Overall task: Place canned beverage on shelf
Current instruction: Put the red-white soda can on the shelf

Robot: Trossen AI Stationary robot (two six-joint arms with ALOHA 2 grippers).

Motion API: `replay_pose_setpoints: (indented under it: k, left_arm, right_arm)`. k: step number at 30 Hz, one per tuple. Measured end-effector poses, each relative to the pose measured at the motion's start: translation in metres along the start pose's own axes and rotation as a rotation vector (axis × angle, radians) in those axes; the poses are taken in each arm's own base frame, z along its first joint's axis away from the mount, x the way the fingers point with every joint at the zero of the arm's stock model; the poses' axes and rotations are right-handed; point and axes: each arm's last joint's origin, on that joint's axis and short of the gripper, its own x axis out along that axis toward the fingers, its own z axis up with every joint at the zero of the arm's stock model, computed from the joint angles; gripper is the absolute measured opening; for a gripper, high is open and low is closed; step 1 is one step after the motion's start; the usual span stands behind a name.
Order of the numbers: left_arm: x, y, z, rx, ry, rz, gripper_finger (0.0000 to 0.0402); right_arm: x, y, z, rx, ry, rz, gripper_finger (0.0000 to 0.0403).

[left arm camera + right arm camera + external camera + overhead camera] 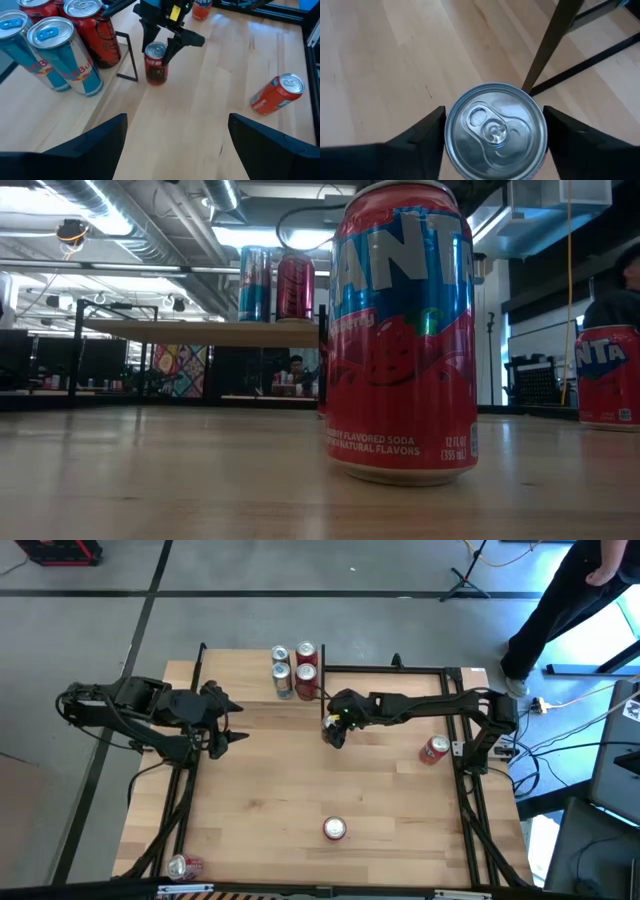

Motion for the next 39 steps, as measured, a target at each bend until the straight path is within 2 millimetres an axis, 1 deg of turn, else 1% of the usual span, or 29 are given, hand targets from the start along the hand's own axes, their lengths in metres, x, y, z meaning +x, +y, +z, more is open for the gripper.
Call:
replay_pose_setpoints:
  k: [2,4,7,11,14,19,23,26,30,33,35,39]
  left_arm:
    - [0.000,0.000,0.000,0.000,0.002,-0.002,0.0335]
    - [0.000,0.000,0.000,-0.012,0.004,-0.007,0.0335]
    - [0.000,0.000,0.000,-0.030,0.005,-0.008,0.0335]
    - [0.000,0.000,0.000,-0.030,0.005,-0.007,0.0335]
    - [0.000,0.000,0.000,-0.029,0.003,0.005,0.0334]
    - [0.000,0.001,0.000,-0.028,0.000,0.019,0.0334]
    - [0.000,0.001,0.000,-0.054,-0.001,0.020,0.0334]
    - [0.000,0.001,-0.001,-0.086,0.001,0.021,0.0334]
    - [0.000,0.001,-0.002,-0.125,0.012,0.024,0.0334]
    - [0.000,0.001,-0.003,-0.135,0.033,0.007,0.0334]
    - [0.000,0.000,-0.004,-0.133,0.056,-0.018,0.0334]
    - [0.000,0.000,-0.005,-0.141,0.069,-0.029,0.0334]
  right_arm:
    - [0.000,0.002,-0.001,-0.004,0.007,0.014,0.0254]
    - [-0.001,0.008,-0.001,0.001,0.001,0.028,0.0254]
    - [-0.004,0.022,0.002,0.016,-0.008,0.056,0.0254]
    - [-0.012,0.045,0.018,0.025,-0.091,0.069,0.0254]
    - [-0.010,0.053,0.031,0.053,-0.122,0.057,0.0254]
    - [0.007,0.064,0.053,0.118,-0.144,0.050,0.0254]
    - [0.022,0.078,0.065,0.112,-0.146,0.052,0.0254]
    - [0.034,0.089,0.070,0.102,-0.138,0.058,0.0254]
    - [0.051,0.097,0.071,0.096,-0.125,0.059,0.0254]
    - [0.063,0.102,0.067,0.090,-0.102,0.058,0.0254]
    - [0.067,0.105,0.065,0.084,-0.098,0.060,0.0254]
    - [0.067,0.109,0.063,0.080,-0.089,0.070,0.0254]
